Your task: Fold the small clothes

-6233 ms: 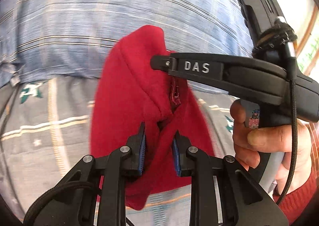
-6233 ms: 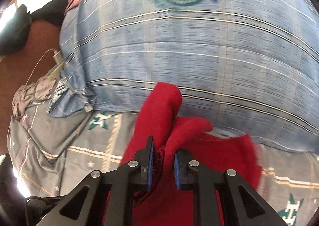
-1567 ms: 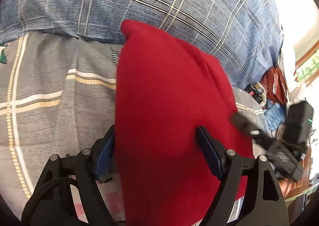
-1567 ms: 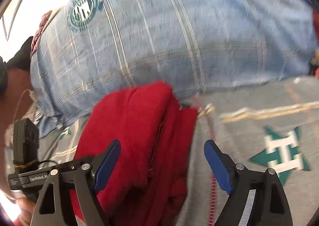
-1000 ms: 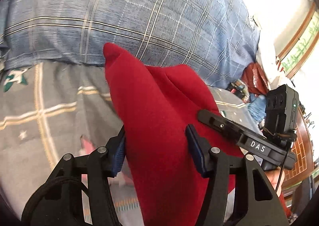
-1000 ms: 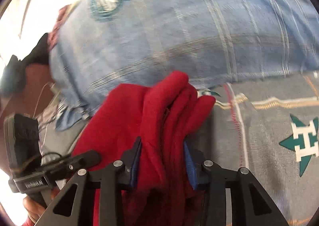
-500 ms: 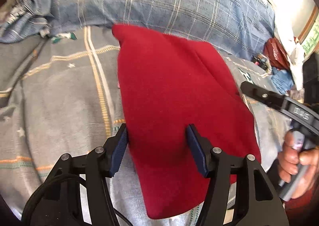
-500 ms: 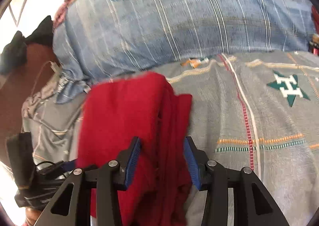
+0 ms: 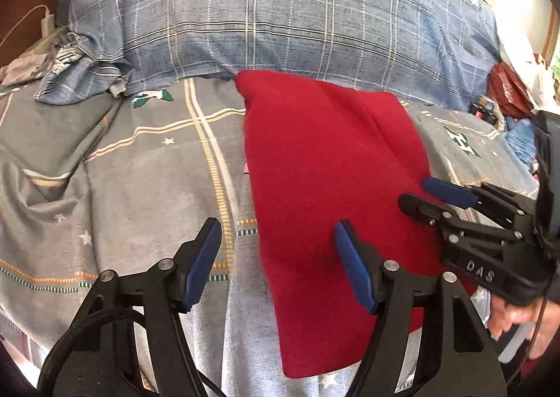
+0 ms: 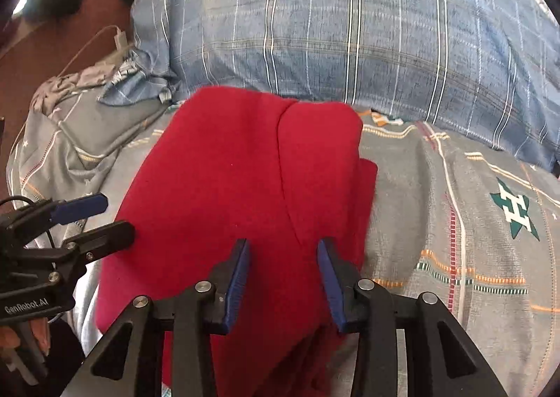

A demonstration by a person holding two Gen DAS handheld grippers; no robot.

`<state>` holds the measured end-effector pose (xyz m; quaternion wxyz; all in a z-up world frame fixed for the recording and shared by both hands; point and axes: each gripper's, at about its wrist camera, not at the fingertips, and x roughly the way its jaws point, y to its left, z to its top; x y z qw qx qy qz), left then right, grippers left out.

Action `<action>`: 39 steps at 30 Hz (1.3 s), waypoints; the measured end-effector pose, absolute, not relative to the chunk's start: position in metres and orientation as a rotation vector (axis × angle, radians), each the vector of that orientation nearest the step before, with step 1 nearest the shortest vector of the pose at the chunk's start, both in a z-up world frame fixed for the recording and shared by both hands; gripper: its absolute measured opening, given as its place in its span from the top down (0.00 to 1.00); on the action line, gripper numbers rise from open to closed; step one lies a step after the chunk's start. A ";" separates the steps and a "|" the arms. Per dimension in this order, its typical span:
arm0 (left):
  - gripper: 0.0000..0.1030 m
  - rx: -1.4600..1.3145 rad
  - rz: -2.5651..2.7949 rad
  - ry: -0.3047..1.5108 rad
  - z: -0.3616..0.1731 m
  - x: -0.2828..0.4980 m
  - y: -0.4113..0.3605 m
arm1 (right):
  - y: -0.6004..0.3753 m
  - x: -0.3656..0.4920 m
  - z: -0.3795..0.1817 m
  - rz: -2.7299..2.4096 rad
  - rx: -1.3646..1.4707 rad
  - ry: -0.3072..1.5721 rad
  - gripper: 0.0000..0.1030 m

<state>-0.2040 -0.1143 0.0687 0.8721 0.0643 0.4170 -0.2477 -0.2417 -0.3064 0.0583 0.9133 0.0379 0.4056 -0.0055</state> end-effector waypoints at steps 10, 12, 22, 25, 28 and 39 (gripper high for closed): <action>0.34 0.169 -0.472 0.818 0.083 -0.220 -0.113 | -0.299 -0.275 0.092 -0.042 0.117 0.756 0.54; 0.34 0.151 -0.473 0.821 0.086 -0.222 -0.112 | -0.298 -0.283 0.097 -0.059 0.124 0.745 0.53; 0.34 0.132 -0.461 0.784 0.101 -0.237 -0.108 | -0.294 -0.301 0.105 -0.107 0.147 0.725 0.35; 0.34 0.128 -0.453 0.769 0.105 -0.241 -0.106 | -0.293 -0.302 0.107 -0.115 0.149 0.719 0.33; 0.34 0.122 -0.449 0.764 0.107 -0.242 -0.102 | -0.291 -0.302 0.109 -0.123 0.143 0.721 0.33; 0.34 0.100 -0.442 0.751 0.111 -0.246 -0.095 | -0.286 -0.304 0.112 -0.146 0.155 0.709 0.19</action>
